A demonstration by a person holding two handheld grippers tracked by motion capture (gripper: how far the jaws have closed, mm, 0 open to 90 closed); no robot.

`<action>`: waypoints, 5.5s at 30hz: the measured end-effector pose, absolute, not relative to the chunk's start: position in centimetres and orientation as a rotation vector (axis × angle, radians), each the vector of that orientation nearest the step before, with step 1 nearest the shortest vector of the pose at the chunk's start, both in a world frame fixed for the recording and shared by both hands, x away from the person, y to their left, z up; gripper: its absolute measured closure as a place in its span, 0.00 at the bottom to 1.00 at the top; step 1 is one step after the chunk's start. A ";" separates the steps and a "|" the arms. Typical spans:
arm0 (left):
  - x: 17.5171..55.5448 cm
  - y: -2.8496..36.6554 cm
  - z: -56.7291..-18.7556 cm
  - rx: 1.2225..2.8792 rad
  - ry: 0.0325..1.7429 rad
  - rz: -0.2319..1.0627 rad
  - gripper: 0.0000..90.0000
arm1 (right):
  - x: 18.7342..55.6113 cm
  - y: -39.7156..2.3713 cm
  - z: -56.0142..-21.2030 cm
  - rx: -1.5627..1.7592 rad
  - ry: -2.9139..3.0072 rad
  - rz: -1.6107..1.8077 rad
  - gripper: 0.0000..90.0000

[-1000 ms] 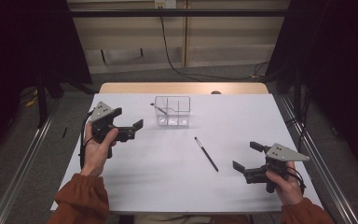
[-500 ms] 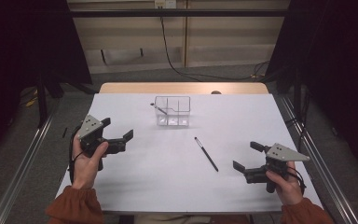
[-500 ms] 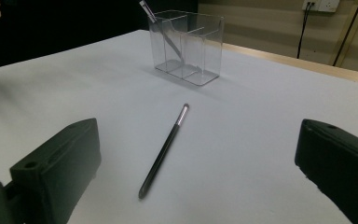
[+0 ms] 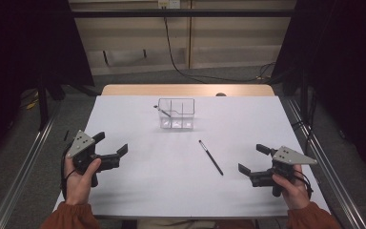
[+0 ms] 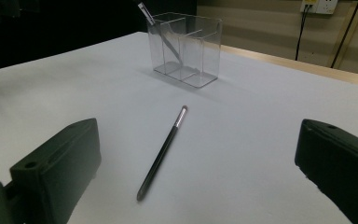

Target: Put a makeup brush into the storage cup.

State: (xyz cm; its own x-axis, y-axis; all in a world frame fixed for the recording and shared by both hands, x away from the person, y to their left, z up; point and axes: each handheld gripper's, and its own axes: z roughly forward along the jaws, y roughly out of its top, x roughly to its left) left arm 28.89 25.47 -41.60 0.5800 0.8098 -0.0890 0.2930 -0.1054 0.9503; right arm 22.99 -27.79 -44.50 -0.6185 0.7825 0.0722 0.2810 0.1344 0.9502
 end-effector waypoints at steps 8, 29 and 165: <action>27.1 26.5 -42.4 1.650 0.950 0.543 0.03 | 23.1 -27.9 -44.4 1.032 1.950 1.503 0.00; 26.0 26.9 -43.7 1.677 0.942 0.583 0.03 | 23.7 -27.9 -44.3 1.039 1.959 1.490 0.00; 26.5 26.9 -43.8 1.735 0.908 0.588 0.03 | 35.5 -13.6 -44.9 1.157 2.928 0.089 0.78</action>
State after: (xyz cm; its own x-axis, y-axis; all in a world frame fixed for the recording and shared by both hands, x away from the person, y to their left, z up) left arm 26.51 26.87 -43.84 0.5924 0.8047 -0.0392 0.2927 -0.1696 0.9410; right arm 35.50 -13.61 -44.86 -0.7300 0.6829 0.0279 0.6833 0.7284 0.0495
